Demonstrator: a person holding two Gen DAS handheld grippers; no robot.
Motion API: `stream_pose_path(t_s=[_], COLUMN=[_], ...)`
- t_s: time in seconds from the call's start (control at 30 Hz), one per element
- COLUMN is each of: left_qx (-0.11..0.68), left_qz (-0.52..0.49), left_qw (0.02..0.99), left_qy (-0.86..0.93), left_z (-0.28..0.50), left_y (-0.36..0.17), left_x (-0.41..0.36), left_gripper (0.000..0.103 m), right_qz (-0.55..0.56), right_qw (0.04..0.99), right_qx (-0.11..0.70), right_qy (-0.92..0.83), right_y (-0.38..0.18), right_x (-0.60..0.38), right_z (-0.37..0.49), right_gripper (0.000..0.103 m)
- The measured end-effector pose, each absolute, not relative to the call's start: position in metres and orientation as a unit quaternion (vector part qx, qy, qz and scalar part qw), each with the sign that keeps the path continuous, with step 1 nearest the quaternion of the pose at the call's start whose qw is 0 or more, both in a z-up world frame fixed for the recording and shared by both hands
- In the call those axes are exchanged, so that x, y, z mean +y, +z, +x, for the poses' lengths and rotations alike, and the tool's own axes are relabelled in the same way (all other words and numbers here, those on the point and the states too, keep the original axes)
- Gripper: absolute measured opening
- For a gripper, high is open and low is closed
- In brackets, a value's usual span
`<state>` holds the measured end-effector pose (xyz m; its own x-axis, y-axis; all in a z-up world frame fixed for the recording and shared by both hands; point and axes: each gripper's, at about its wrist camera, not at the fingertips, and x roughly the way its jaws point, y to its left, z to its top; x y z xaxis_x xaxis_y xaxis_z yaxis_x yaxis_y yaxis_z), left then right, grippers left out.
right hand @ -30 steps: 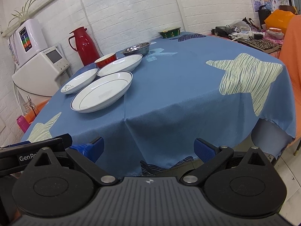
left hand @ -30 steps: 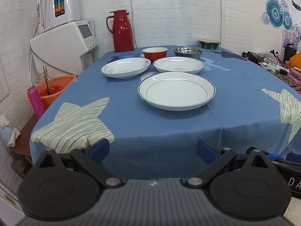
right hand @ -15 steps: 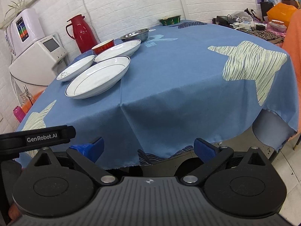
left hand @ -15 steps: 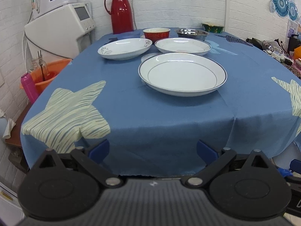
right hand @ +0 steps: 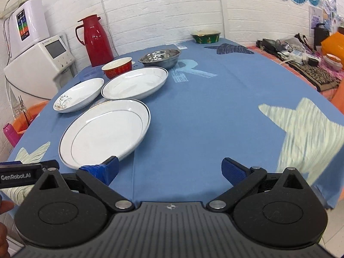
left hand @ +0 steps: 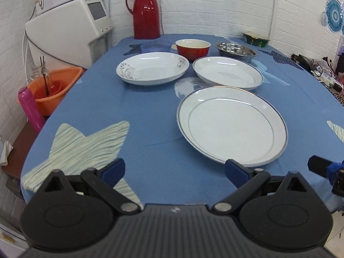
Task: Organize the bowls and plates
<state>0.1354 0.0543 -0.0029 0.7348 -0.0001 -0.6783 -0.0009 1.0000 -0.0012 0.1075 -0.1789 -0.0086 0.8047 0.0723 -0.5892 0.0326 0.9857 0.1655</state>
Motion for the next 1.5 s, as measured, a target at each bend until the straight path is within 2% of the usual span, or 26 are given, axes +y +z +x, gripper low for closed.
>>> stream_pose_path(t_s=[0.17,0.43,0.6,0.7,1.0,1.3,1.33,1.4,1.43,1.47,1.5], left_qx=[0.370,0.403,0.423,0.427,0.415,0.421,0.418,0.410,0.406,0.403,0.403], left_qz=[-0.014,0.000,0.011,0.019,0.005,0.012,0.012,0.012,0.012,0.011,0.006], left_qw=[0.929,0.914,0.905,0.902,0.906,0.902,0.904,0.906,0.907,0.907,0.906], left_qy=[-0.008,-0.040,-0.048,-0.061,-0.078,-0.092,-0.094,-0.106,-0.112,-0.120,-0.130], left_z=[0.179,0.232,0.246,0.249,0.252,0.254,0.253,0.251,0.249,0.248,0.248], left_y=[0.002,-0.014,-0.025,-0.030,-0.033,-0.032,-0.033,-0.031,-0.030,-0.028,-0.026], left_x=[0.077,0.071,0.069,0.070,0.068,0.058,0.057,0.055,0.054,0.052,0.050], left_gripper=[0.099,0.099,0.099,0.099,0.099,0.099,0.098,0.089,0.078,0.060,0.054], right_qz=[0.055,0.038,0.009,0.009,-0.008,-0.037,-0.039,-0.042,-0.042,-0.035,-0.032], right_qw=[0.937,0.915,0.912,0.921,0.923,0.912,0.911,0.911,0.913,0.913,0.914], right_qx=[0.342,0.399,0.408,0.386,0.373,0.373,0.371,0.364,0.363,0.362,0.361], right_qy=[0.040,0.055,0.050,0.052,0.094,0.166,0.173,0.188,0.183,0.186,0.184], right_y=[-0.009,-0.029,-0.030,-0.032,-0.033,-0.031,-0.031,-0.029,-0.029,-0.028,-0.027], right_x=[-0.166,-0.151,-0.141,-0.142,-0.144,-0.136,-0.135,-0.131,-0.131,-0.133,-0.135], right_z=[0.166,0.218,0.220,0.214,0.217,0.219,0.218,0.214,0.213,0.213,0.212], right_gripper=[0.090,0.090,0.090,0.091,0.091,0.086,0.083,0.069,0.063,0.057,0.054])
